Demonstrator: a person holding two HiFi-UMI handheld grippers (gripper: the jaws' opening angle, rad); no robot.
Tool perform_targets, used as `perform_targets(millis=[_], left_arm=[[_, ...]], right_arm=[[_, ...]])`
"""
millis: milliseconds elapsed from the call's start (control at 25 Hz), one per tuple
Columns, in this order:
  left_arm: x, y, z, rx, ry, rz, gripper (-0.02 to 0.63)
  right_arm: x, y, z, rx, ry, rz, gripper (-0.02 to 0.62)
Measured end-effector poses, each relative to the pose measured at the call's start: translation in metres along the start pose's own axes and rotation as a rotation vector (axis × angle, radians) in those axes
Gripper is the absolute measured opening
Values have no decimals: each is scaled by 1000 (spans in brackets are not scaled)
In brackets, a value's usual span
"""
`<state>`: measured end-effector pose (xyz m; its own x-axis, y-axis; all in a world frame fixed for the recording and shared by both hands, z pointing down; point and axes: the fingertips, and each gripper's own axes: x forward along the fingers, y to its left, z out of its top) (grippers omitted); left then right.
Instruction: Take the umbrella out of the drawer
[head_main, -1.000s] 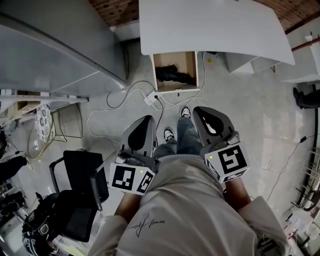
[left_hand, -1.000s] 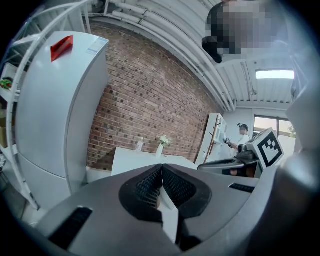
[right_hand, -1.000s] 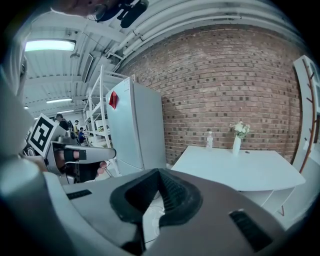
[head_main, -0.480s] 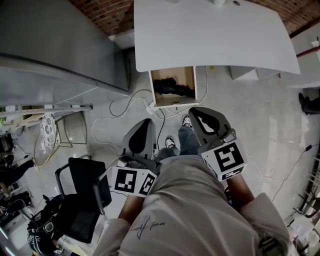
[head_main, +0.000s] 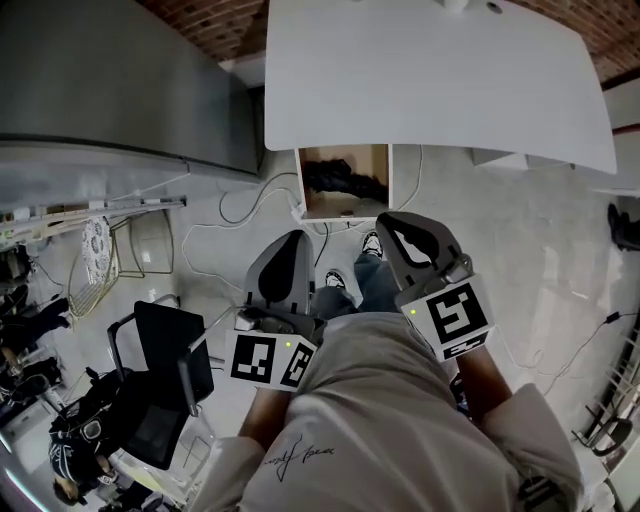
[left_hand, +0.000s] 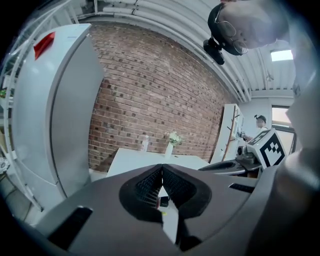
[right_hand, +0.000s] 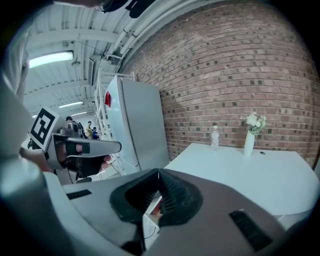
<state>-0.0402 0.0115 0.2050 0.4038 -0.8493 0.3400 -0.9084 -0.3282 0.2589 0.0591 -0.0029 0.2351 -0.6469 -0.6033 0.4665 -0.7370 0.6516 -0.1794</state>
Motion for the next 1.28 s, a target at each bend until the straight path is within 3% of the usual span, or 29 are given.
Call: perform_targets(millis=[480,1280], left_arm=[[11,5,-3,-2,6,76,18],[9,32,-49,-65,63,86,17]], right_arm=[[19,-15,-19,-66,58,81,17],[59,-6,-58,-173,152,120,17]])
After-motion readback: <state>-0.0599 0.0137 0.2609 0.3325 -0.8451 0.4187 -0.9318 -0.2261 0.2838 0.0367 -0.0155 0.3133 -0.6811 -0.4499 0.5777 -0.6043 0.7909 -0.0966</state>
